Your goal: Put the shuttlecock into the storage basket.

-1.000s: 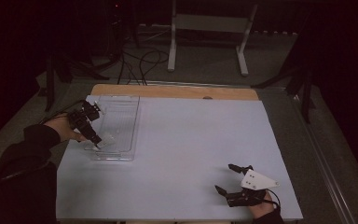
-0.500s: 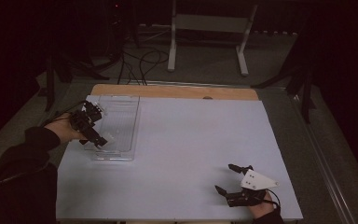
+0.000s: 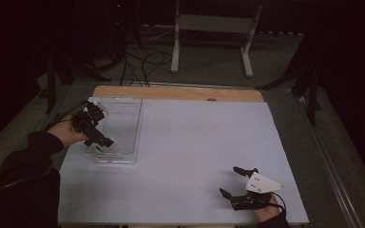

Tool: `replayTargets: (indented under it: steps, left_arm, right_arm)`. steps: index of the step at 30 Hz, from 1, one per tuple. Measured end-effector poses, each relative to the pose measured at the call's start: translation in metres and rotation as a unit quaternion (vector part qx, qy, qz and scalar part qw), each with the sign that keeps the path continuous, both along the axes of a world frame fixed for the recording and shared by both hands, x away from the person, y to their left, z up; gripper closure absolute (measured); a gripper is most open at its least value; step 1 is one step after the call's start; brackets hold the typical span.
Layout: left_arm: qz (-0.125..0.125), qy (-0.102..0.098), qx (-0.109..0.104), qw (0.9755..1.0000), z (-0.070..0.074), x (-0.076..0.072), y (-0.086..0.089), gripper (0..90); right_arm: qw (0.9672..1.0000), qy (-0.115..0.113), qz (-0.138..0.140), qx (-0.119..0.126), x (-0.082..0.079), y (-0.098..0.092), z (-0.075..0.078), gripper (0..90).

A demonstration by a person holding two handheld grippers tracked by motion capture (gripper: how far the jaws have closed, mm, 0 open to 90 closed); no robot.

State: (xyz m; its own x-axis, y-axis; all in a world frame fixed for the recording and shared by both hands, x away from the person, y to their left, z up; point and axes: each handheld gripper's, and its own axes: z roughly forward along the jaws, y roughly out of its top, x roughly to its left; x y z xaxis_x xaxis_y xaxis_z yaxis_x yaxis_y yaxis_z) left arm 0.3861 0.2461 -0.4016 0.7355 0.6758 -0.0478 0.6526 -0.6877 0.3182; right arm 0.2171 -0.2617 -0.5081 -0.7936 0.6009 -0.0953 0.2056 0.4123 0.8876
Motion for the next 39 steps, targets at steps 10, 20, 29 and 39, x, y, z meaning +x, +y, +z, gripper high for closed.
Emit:
replayTargets:
  steps: [10, 20, 29, 39]
  left_arm:
    - [-0.026, -0.045, -0.032, 0.9982, -0.003, -0.005, -0.018, 0.0]
    - [-0.04, -0.059, -0.055, 0.9959, -0.004, -0.01, -0.033, 0.0]
    - [-0.054, -0.066, -0.077, 0.9934, -0.002, -0.008, -0.051, 0.0]
    - [-0.079, -0.071, -0.081, 0.991, 0.005, -0.011, -0.073, 0.0]
  right_arm:
    - [1.0, 0.0, -0.002, 0.0, 0.0, 0.0, 0.0, 13.0]
    - [1.0, 0.0, -0.002, -0.001, 0.001, 0.0, -0.001, 13.0]
    - [1.0, 0.002, -0.002, -0.001, 0.001, 0.0, -0.001, 13.0]
    - [1.0, 0.001, -0.006, 0.001, 0.001, -0.001, -0.002, 12.9]
